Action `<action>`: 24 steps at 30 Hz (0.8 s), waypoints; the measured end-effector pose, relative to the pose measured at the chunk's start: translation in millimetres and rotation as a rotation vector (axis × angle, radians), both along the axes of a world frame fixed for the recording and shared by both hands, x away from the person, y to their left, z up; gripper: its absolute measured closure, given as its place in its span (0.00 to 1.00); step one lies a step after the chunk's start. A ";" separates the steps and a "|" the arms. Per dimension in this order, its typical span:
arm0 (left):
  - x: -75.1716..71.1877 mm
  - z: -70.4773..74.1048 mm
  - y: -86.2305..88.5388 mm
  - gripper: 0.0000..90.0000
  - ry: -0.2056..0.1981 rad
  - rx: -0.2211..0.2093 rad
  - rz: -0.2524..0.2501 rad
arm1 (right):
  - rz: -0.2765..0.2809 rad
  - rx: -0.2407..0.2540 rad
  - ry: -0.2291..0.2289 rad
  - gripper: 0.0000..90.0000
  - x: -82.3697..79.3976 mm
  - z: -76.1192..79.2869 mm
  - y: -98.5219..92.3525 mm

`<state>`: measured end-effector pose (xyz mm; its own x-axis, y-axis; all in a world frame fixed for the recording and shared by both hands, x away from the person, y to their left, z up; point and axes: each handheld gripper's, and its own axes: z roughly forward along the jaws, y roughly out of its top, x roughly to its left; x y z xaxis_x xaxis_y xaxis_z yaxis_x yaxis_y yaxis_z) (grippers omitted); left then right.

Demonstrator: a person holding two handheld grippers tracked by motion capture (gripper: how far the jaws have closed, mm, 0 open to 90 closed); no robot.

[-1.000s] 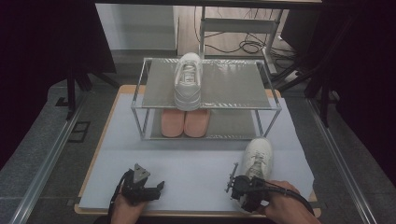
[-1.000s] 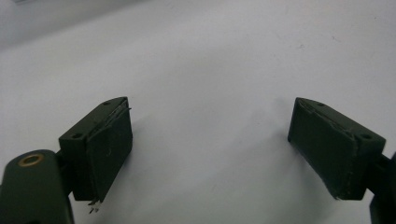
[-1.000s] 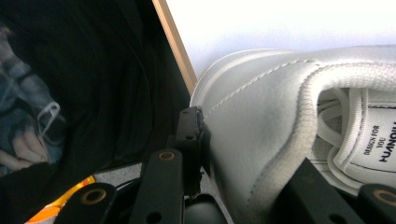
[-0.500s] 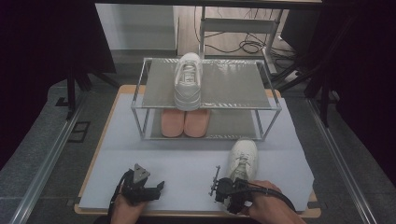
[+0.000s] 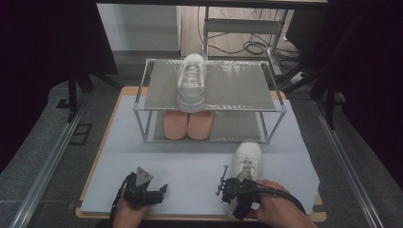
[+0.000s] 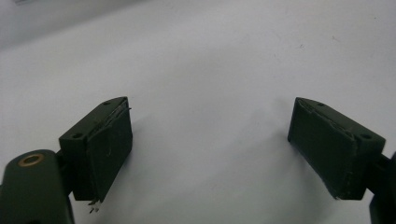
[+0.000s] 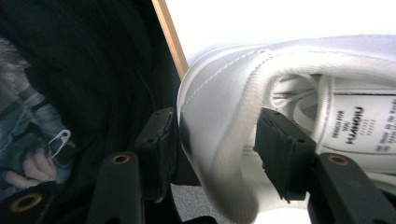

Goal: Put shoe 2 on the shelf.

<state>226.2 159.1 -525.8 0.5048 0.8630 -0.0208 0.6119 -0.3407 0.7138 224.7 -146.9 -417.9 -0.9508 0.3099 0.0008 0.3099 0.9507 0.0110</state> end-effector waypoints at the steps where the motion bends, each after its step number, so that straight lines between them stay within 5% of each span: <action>1: 0.0 0.0 0.0 0.15 0.000 0.000 0.000 | -0.004 0.001 0.004 0.53 -0.5 3.0 0.2; 12: 0.0 0.1 0.0 0.15 0.001 0.000 0.000 | -0.003 0.027 0.018 0.54 8.7 33.8 2.0; 24: 0.0 0.0 -0.2 0.15 0.000 -0.002 0.002 | -0.097 0.086 0.004 0.51 42.5 51.5 -10.3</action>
